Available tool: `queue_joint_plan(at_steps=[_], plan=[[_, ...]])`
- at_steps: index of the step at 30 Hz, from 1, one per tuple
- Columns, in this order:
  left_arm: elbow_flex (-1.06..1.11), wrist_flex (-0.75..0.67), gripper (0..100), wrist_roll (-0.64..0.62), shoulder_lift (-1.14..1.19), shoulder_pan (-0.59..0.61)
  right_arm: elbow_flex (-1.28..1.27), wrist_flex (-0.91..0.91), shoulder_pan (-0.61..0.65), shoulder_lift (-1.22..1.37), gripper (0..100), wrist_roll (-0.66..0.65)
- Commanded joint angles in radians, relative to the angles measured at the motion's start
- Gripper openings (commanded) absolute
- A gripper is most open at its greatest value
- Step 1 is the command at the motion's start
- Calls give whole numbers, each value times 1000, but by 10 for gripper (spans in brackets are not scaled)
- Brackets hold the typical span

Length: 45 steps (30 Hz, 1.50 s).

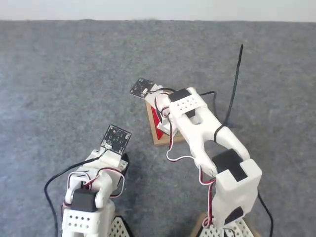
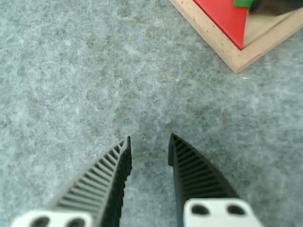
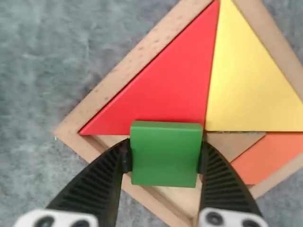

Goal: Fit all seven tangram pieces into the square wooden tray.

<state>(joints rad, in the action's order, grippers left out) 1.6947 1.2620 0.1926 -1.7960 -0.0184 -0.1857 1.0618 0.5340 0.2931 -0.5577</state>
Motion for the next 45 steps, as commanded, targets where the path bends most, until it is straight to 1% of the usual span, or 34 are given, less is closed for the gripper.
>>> queue_joint_plan(at_steps=[1, 4, 10, 20, 25, 30, 37, 40, 45], plan=[[-12, 3, 123, -8, -21, 2, 46, 24, 1, -107, 177, -17], [-12, 3, 123, -8, -21, 2, 44, 28, 1, -113, 180, -12], [-12, 3, 123, -8, -21, 2, 44, 28, 4, -65, 256, -17], [-12, 3, 123, -8, -21, 2, 52, 15, 1, -65, 257, -28], [-12, 3, 123, -8, -21, 2, 37, -96, -1, -64, 256, 68], [-12, 3, 123, -8, -21, 2, 20, -180, -2, -61, 256, 123], [-12, 3, 123, -8, -21, 2, -25, -165, -2, -64, 256, 103], [-12, 3, 123, -8, -21, 2, -28, -119, -1, -62, 256, 81], [-12, 3, 123, -8, -21, 2, -32, -108, -50, -54, 256, 68]])
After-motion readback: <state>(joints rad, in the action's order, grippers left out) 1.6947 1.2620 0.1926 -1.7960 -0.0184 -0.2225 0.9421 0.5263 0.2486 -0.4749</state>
